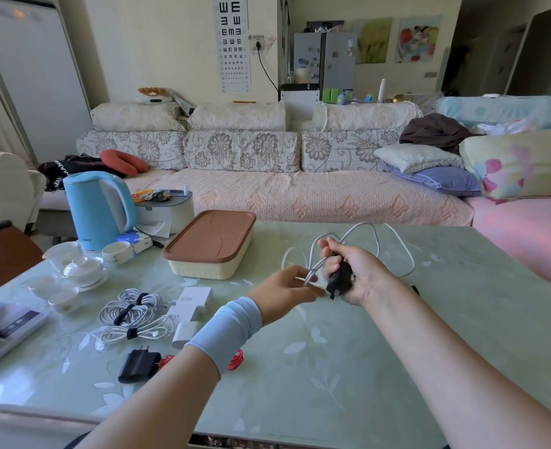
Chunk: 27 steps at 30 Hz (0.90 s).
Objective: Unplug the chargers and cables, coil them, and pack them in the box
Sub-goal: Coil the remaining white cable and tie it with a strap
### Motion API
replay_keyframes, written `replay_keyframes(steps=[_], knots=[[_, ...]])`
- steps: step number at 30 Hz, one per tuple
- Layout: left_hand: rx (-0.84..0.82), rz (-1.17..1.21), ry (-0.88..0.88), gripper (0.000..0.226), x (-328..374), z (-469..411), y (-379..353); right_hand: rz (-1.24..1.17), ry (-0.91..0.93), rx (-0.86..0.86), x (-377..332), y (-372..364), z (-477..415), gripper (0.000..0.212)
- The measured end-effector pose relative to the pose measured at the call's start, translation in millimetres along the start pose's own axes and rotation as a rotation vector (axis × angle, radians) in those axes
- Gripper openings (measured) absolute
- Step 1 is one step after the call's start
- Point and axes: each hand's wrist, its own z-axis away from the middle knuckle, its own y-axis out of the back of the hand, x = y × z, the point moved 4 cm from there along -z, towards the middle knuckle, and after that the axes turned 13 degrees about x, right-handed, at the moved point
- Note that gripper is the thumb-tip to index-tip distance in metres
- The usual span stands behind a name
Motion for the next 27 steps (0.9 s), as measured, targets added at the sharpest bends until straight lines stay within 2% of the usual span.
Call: replay_keyframes(steps=[3,6,9,12,16,18,21,24,27], knots=[[0.048,-0.028,0.003,0.017,4.8,-0.6,-0.4,-0.094,0.004,0.019,-3.5,2.7,-6.4,0.024],[0.023,0.050,0.106,0.030,3.0,-1.0,5.3,-0.056,0.055,0.090,-11.8,10.8,-13.0,0.023],[0.046,0.403,0.319,0.035,-0.4,-2.4,11.2,0.377,0.126,0.130,-13.0,17.4,-10.7,0.032],[0.081,0.893,0.412,0.033,0.9,-8.1,18.0,0.826,0.268,0.122,-6.7,13.6,-0.3,0.041],[0.128,1.278,0.436,0.033,1.8,-13.4,21.1,0.990,0.380,-0.078,9.9,-5.8,17.8,0.053],[0.145,1.386,0.447,0.035,-0.1,-17.5,22.2,1.057,0.378,-0.218,16.9,-13.2,26.7,0.045],[0.127,1.496,0.468,0.033,-0.8,-22.3,29.0,1.197,0.341,-0.392,27.0,-16.2,34.6,0.021],[0.158,1.488,0.475,0.032,3.7,-18.8,31.0,1.226,0.330,-0.437,27.3,-17.5,36.5,0.023],[0.257,1.357,0.429,0.031,7.1,-16.4,36.3,1.260,0.317,-0.502,24.2,-17.7,35.6,0.030]])
